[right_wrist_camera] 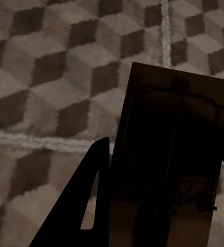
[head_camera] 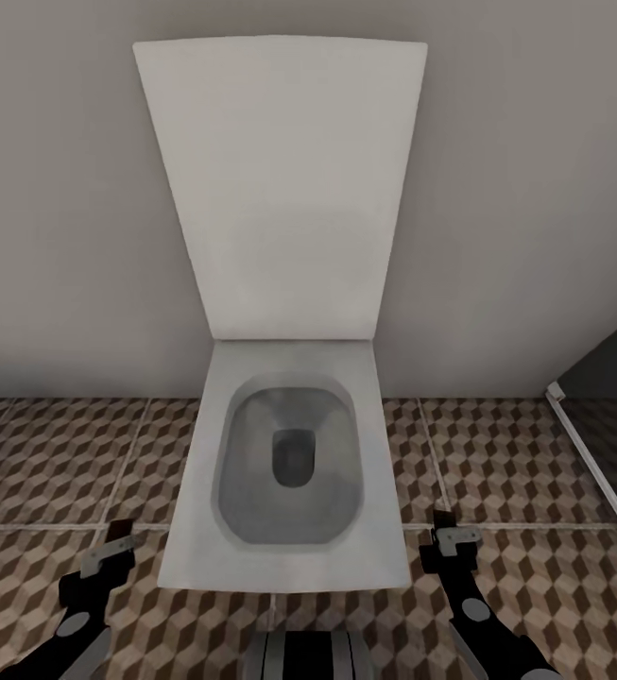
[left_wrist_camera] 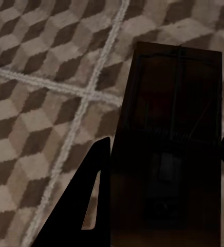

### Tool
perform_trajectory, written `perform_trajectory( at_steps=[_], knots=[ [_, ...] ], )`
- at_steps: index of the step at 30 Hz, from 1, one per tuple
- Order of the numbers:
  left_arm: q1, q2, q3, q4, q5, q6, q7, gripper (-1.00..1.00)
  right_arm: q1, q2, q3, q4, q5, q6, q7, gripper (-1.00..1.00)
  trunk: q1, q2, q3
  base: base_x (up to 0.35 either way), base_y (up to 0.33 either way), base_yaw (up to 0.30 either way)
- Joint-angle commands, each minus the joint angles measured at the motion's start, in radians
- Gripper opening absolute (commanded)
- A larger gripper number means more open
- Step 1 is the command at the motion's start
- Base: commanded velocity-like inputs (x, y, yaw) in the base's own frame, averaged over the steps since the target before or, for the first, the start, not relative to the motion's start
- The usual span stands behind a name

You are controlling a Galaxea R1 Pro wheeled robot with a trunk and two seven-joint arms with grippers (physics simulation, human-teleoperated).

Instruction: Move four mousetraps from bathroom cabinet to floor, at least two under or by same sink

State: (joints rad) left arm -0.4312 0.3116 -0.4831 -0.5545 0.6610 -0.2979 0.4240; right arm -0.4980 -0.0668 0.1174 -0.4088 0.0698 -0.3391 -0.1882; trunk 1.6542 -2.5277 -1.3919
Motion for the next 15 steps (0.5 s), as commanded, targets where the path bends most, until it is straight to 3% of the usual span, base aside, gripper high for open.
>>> perform_trajectory(
  at_steps=[1,7,15],
  knots=[
    [-0.001,0.001,0.001,-0.001,0.006,-0.003,0.009,-1.00,-0.001,-0.001,0.005,0.001,0.005,-0.001,-0.007,-1.00,0.000,0.000,-0.005,0.000,0.000,0.000],
    [-0.001,0.001,0.008,-0.001,0.006,-0.003,0.009,-1.00,-0.001,-0.001,0.005,0.001,0.005,-0.001,-0.007,-1.00,0.003,-0.002,-0.028,0.000,0.000,0.000],
    [-0.001,0.000,0.009,-0.001,0.007,-0.004,0.009,-1.00,-0.001,-0.001,0.005,0.001,0.005,-0.001,-0.007,-1.00,0.003,-0.002,-0.028,0.000,0.000,0.000]
  ],
)
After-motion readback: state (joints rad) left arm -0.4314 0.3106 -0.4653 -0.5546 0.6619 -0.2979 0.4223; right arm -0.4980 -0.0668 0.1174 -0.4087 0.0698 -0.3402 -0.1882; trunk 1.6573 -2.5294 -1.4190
